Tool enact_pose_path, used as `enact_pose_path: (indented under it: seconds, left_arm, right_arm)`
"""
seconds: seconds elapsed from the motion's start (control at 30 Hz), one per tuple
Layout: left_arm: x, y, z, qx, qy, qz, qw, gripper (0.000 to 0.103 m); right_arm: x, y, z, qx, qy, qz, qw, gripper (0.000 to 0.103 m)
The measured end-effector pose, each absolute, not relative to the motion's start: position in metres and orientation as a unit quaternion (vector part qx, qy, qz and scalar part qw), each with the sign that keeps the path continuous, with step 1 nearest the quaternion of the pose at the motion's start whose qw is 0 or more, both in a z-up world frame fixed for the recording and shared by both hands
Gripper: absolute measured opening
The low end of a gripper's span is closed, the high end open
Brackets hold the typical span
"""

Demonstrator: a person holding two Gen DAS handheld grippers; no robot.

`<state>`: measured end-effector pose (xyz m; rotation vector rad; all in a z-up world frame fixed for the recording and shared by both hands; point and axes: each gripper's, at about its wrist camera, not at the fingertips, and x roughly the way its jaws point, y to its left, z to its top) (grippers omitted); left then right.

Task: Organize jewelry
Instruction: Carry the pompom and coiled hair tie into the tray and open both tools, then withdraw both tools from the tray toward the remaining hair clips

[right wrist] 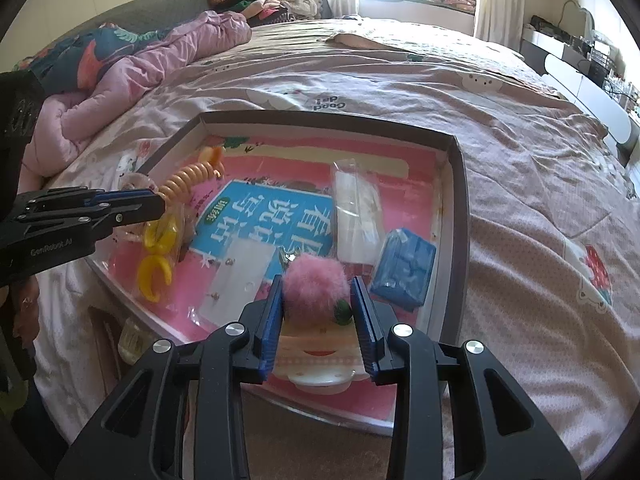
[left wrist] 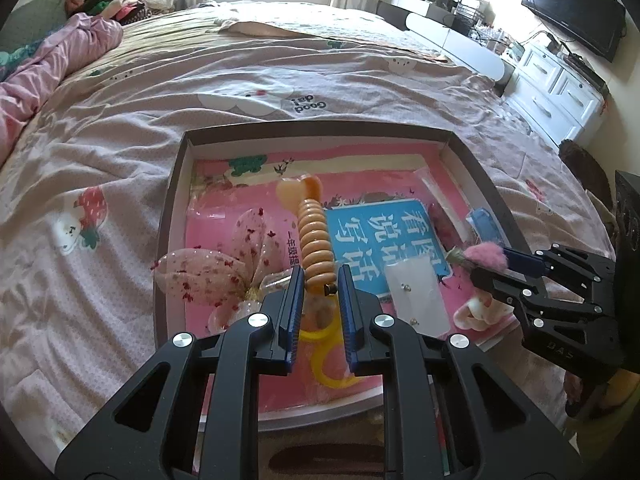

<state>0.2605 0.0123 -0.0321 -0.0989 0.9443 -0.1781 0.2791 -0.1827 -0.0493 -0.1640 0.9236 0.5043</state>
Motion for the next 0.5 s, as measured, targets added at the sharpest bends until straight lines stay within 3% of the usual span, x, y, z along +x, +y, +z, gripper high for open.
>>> enact_pose_path:
  seconds: [0.2,0.5]
  left_arm:
    - [0.258,0.010,-0.032,-0.045,0.457,-0.088,0.884,0.011]
    - [0.249,0.007,-0.026,-0.044,0.453,-0.088,0.886,0.014]
  right_arm:
    - [0.272,-0.191,-0.046,-0.072,0.438,0.235,0.865,0.044]
    - [0.256,-0.209,-0.027,-0.060,0.418,0.223,0.879,0.071]
